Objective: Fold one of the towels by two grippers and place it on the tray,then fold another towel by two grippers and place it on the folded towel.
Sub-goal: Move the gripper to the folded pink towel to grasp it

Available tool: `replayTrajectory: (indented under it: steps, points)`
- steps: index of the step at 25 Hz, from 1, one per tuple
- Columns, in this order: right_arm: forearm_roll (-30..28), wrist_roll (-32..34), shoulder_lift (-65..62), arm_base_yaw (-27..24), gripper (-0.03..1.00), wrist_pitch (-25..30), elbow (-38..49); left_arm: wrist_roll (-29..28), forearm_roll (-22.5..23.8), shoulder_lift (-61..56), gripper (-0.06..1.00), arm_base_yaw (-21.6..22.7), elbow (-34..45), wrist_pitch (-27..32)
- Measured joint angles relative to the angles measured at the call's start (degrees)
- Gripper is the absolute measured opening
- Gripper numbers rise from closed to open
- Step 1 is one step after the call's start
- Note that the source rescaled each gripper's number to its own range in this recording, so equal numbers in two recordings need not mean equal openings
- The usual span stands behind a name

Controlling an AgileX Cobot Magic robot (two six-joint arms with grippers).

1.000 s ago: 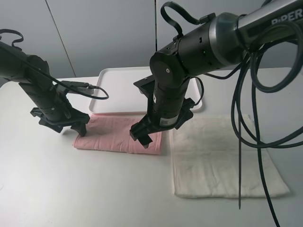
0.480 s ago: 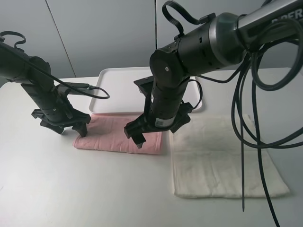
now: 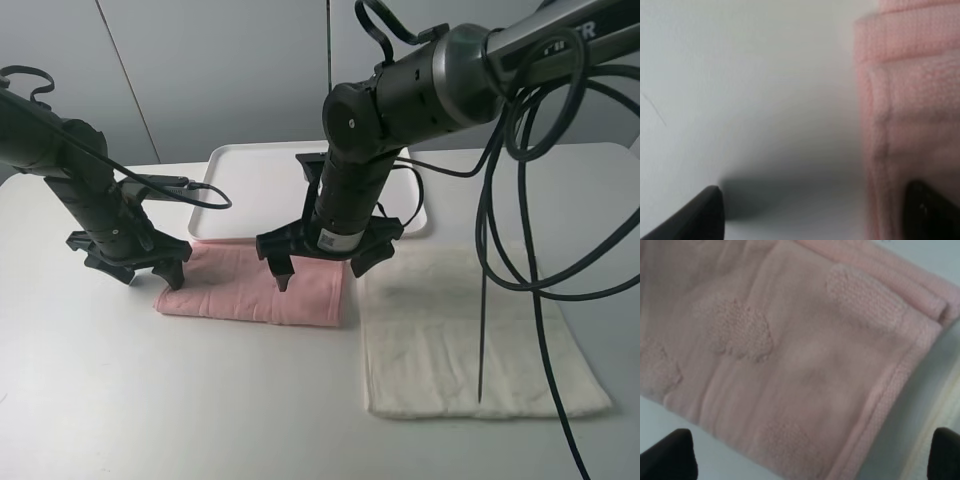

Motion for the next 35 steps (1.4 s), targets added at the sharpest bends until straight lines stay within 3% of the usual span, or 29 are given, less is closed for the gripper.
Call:
replayTrajectory:
  steps: [11,19,27,30,35]
  points:
    - [5.7,-1.9,3.9,-0.5,1.00,-3.7,-0.1,0.2,0.0,0.0,0.93,0.0,0.0,0.1]
    - [5.1,-2.1,5.6,-0.5,0.94,-5.2,-0.5,0.2,0.0,0.0,0.93,0.0,0.0,0.1]
    - [0.7,-2.0,5.7,-0.5,0.94,-5.4,-0.5,0.2,0.0,0.0,0.93,0.0,0.0,0.1]
    - [-0.3,-1.5,5.8,-0.5,0.88,-5.5,-0.5,0.2,0.0,0.0,0.93,0.0,0.0,0.1]
    - [-0.4,-1.3,6.2,-0.5,0.64,-6.0,-0.5,0.2,0.0,0.0,0.93,0.0,0.0,0.1]
